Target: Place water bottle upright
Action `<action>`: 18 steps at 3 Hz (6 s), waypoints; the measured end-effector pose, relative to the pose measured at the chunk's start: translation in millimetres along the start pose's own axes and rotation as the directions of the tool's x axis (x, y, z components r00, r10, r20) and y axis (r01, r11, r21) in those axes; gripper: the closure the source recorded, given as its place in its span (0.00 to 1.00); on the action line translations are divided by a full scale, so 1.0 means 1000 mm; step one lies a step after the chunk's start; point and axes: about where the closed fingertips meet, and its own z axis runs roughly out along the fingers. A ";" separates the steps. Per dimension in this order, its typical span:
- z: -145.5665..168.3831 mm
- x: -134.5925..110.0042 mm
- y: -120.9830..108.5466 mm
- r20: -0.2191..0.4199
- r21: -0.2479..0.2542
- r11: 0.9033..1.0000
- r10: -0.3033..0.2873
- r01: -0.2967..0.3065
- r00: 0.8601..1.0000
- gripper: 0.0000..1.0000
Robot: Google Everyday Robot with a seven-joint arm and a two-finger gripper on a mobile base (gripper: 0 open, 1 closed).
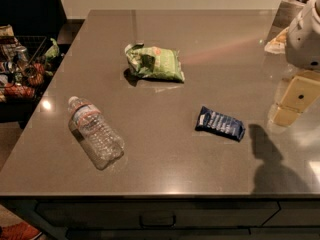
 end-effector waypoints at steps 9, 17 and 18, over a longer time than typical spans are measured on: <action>0.097 -0.177 0.025 0.061 -0.266 0.925 0.295 -0.269 0.954 0.00; 0.187 -0.351 0.090 -0.035 -0.290 0.921 0.260 -0.259 0.965 0.41; 0.185 -0.356 0.086 0.016 -0.282 0.935 0.227 -0.213 0.974 0.64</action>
Offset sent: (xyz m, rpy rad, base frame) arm 0.0083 0.0365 0.0009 0.0362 0.0258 -0.0285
